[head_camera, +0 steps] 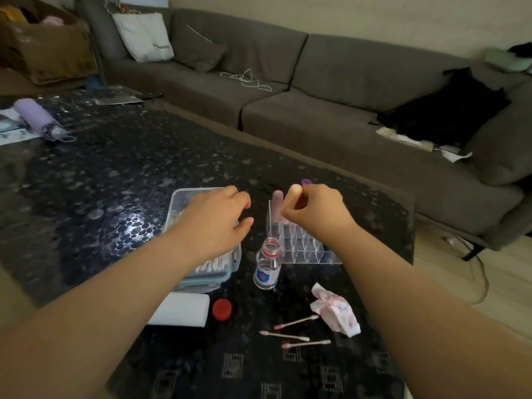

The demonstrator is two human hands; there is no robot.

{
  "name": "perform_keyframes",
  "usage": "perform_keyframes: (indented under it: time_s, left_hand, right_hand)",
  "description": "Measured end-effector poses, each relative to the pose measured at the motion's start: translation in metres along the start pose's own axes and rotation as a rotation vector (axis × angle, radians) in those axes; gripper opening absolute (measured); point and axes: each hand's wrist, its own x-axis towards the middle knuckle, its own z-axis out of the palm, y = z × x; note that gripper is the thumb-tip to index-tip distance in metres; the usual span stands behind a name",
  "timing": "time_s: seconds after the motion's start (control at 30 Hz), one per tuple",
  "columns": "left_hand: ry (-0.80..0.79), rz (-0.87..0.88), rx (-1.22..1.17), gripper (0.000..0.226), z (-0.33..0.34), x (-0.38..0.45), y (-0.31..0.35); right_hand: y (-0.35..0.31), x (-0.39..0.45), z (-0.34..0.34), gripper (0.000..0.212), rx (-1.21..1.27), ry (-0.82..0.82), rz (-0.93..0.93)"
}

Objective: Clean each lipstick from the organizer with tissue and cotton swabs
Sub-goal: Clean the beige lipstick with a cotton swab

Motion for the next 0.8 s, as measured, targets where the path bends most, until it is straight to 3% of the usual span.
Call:
perform_keyframes:
  time_s: [0.1,0.37,0.57,0.8]
  left_hand:
    - [-0.038,0.004,0.012,0.032,0.008,0.006,-0.004]
    - [-0.036,-0.004,-0.035,0.03,0.019,0.006,-0.008]
    - [-0.047,0.006,-0.044,0.032,0.025,0.005,-0.008]
    - [-0.044,0.025,-0.064,0.032,0.025,0.004,-0.003]
  right_hand:
    - [0.0,0.012,0.017,0.039,-0.028,-0.001,0.038]
    - [0.008,0.023,0.04,0.018,-0.048,-0.112,0.04]
    - [0.005,0.022,0.044,0.027,-0.123,-0.078,0.034]
    - [0.009,0.011,0.03,0.024,-0.1,-0.084,-0.027]
